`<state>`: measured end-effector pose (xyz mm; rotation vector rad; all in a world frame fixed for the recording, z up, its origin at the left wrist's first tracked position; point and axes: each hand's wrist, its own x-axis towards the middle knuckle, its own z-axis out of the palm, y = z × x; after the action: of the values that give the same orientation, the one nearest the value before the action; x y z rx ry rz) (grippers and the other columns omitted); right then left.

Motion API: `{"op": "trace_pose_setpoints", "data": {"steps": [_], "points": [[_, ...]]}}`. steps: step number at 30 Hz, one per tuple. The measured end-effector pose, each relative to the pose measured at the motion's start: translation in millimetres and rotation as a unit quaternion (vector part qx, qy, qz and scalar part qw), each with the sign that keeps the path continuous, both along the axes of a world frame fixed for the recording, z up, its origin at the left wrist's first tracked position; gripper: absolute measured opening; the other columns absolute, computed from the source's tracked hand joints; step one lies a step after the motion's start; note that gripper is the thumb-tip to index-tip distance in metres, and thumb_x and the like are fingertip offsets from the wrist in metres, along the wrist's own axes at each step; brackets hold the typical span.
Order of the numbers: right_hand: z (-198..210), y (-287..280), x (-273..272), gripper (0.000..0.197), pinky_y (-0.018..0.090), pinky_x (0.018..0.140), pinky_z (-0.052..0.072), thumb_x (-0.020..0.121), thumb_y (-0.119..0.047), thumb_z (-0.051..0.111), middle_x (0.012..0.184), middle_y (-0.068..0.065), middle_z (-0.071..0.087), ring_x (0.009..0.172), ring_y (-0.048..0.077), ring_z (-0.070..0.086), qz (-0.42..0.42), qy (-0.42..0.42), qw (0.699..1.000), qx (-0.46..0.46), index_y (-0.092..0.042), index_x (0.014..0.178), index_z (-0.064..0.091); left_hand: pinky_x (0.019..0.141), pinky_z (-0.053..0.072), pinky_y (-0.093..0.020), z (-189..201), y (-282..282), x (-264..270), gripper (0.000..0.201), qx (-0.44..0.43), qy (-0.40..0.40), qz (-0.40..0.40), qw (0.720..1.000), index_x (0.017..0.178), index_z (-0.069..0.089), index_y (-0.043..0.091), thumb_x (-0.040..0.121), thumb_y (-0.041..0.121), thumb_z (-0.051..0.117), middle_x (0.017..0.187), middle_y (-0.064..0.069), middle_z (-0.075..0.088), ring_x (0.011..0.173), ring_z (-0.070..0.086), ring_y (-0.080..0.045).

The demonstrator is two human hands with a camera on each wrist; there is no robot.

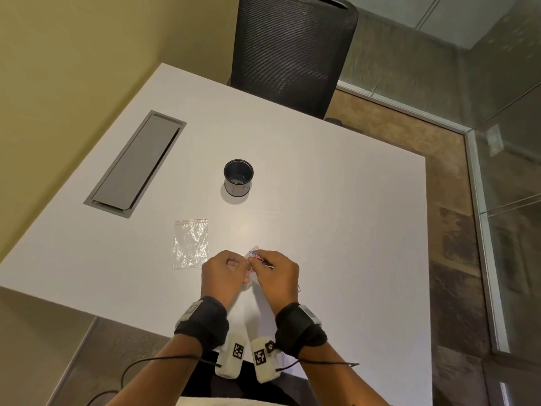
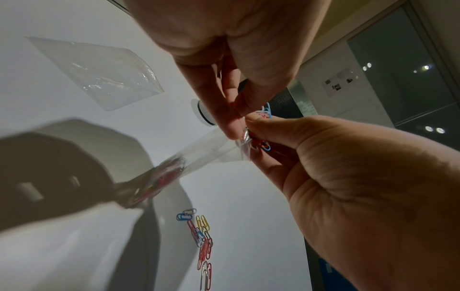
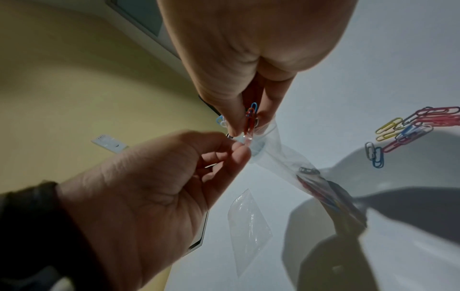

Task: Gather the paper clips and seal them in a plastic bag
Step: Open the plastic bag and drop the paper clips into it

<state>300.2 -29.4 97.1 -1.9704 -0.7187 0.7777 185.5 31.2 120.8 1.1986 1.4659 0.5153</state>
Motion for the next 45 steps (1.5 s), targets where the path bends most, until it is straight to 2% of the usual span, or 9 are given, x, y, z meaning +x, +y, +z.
{"op": "trace_pose_setpoints", "data": {"steps": [6,11,14,19,25,31,37,42,45], "points": [[-4,-3,1,0.017,0.025,0.085,0.064,0.094,-0.017,0.08,0.101,-0.008,0.084,0.092,0.005,0.077,0.031,-0.006,0.999,-0.021,-0.02,0.11,0.086,0.047,0.05,-0.007,-4,4,0,0.014,0.011,0.009,0.001,1.0,0.081,0.076,0.004,0.093,-0.001,0.074,0.068,-0.003,0.076,0.051,0.07,0.0],[3,1,5,0.016,0.01,0.072,0.055,0.097,-0.011,0.075,0.093,-0.003,0.084,0.084,0.006,0.076,0.075,-0.017,0.997,-0.023,-0.016,0.108,0.086,0.05,0.056,-0.014,-7,4,1,0.015,0.006,0.002,0.011,1.0,0.08,0.076,0.007,0.093,-0.001,0.073,0.07,-0.005,0.079,0.064,0.08,-0.022],[5,6,7,0.018,0.012,0.07,0.053,0.098,-0.011,0.072,0.092,0.0,0.084,0.079,0.008,0.073,0.117,-0.046,0.991,-0.043,-0.015,0.109,0.086,0.05,0.053,-0.01,-5,4,1,0.014,0.014,0.009,0.009,1.0,0.081,0.077,0.005,0.093,0.0,0.073,0.068,-0.001,0.076,0.055,0.072,0.0],[8,13,9,0.019,0.03,0.076,0.062,0.097,-0.007,0.067,0.088,0.004,0.083,0.08,0.019,0.075,0.157,-0.053,0.985,-0.057,-0.012,0.098,0.085,0.054,0.053,-0.011,-9,6,1,0.021,0.024,0.022,0.019,0.999,0.072,0.075,0.014,0.091,0.003,0.074,0.069,-0.003,0.077,0.063,0.074,-0.016],[10,21,13,0.033,0.03,0.091,0.062,0.095,-0.002,0.056,0.105,0.006,0.083,0.098,0.018,0.076,0.193,-0.052,0.976,-0.09,-0.01,0.113,0.083,0.056,0.052,-0.007,-9,7,1,0.019,0.028,0.02,0.016,0.999,0.076,0.076,0.009,0.092,-0.001,0.073,0.071,-0.002,0.074,0.057,0.065,0.01],[18,25,15,0.038,0.029,0.09,0.063,0.09,0.011,0.054,0.102,0.007,0.083,0.094,0.019,0.077,0.204,-0.049,0.975,-0.07,-0.007,0.107,0.084,0.067,0.064,-0.029,-13,10,-3,0.029,0.039,0.03,-0.005,0.999,0.073,0.074,0.022,0.091,0.0,0.074,0.072,-0.004,0.077,0.069,0.075,-0.02],[21,19,16,0.033,0.015,0.078,0.06,0.088,0.013,0.061,0.09,0.001,0.083,0.08,0.006,0.075,0.143,-0.027,0.989,-0.033,-0.008,0.092,0.086,0.065,0.062,-0.026,-13,11,-4,0.028,0.042,0.045,-0.006,0.998,0.071,0.073,0.023,0.09,0.003,0.077,0.072,0.001,0.076,0.069,0.074,-0.016],[22,10,41,0.016,0.028,0.076,0.065,0.086,0.008,0.077,0.082,0.008,0.082,0.076,0.02,0.078,0.023,0.065,0.998,-0.002,-0.006,0.089,0.082,0.055,0.063,-0.023,-9,12,-8,0.013,0.019,0.022,0.006,1.0,0.081,0.076,0.005,0.092,0.0,0.074,0.072,-0.008,0.076,0.053,0.074,-0.007],[12,-5,64,0.012,0.024,0.067,0.064,0.084,0.013,0.08,0.075,0.012,0.078,0.065,0.013,0.075,-0.064,0.146,0.987,-0.001,0.005,0.092,0.078,0.069,0.069,-0.045,-12,13,-13,0.018,0.032,0.031,0.003,0.999,0.075,0.076,0.017,0.089,0.007,0.078,0.074,-0.006,0.079,0.067,0.08,-0.023]]}}
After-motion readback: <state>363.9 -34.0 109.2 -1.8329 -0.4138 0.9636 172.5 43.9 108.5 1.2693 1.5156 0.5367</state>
